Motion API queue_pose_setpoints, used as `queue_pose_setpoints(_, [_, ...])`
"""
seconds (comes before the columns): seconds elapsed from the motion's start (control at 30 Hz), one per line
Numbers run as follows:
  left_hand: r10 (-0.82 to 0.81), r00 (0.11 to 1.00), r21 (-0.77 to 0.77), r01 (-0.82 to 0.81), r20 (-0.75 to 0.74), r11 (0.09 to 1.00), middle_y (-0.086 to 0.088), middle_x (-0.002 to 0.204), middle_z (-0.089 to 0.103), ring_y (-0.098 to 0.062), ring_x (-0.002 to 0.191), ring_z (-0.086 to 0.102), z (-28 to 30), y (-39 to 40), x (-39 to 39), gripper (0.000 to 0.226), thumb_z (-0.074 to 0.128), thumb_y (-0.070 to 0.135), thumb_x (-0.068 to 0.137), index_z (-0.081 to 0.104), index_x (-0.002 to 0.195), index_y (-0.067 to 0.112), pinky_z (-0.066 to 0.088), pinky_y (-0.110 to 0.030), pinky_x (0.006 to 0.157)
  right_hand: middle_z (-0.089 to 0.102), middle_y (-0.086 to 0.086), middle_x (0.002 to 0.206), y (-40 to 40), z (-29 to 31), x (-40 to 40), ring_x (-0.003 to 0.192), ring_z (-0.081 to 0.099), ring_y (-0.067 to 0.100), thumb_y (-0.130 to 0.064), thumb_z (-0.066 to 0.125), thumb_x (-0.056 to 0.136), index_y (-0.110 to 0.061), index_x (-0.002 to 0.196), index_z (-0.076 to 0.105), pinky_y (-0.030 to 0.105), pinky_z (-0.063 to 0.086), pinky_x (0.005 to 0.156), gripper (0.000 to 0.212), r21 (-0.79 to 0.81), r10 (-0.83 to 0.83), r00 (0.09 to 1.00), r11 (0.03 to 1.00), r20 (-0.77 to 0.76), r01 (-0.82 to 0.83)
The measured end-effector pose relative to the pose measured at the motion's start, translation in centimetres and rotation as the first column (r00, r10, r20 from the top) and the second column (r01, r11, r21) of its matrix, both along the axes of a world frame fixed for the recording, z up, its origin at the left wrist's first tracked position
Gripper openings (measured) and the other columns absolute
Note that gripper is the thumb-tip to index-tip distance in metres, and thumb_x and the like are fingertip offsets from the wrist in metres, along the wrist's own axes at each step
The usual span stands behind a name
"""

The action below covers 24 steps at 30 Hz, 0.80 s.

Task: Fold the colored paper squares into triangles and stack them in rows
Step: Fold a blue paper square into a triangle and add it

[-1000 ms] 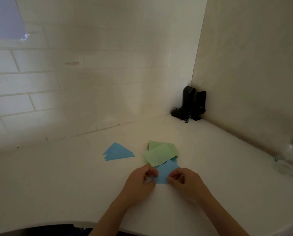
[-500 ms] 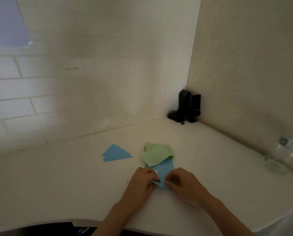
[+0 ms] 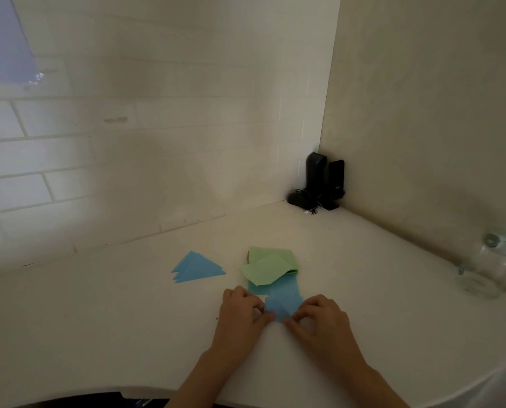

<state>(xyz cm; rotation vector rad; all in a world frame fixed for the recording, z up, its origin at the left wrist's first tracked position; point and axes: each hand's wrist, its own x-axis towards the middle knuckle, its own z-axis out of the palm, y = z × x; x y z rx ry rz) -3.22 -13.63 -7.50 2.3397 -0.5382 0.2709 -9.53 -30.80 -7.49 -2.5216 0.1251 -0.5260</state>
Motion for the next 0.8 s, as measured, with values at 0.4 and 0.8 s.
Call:
queue_pose_setpoints(0.4, [0.125, 0.992, 0.153, -0.123, -0.009, 0.981, 0.009, 0.088, 0.040, -0.011, 0.091, 0.032, 0.3, -1.2, 0.3, 0.035, 0.063, 0.061, 0.072, 0.056, 0.081, 0.028, 0.030, -0.018, 0.080, 0.050, -0.015, 0.081, 0.3, -0.3, 1.0, 0.078, 0.052, 0.002, -0.072, 0.050, 0.060, -0.039, 0.059, 0.048, 0.029, 0.042, 0.073, 0.034, 0.043, -0.088, 0.996, 0.995, -0.027, 0.089])
queue_pose_setpoints(0.8, [0.028, 0.990, -0.010, -0.030, -0.137, 1.000, 0.012, 0.080, 0.045, -0.011, 0.087, 0.038, 0.8, -0.3, 1.0, 0.015, 0.069, 0.029, 0.078, 0.057, 0.077, 0.038, 0.027, -0.017, 0.069, 0.056, -0.017, 0.095, -0.6, 1.8, 0.6, 0.083, 0.049, 0.001, -0.029, 0.073, 0.072, -0.051, 0.095, 0.048, 0.030, 0.042, 0.088, 0.040, 0.207, 0.067, 0.966, 0.978, -0.248, -0.014])
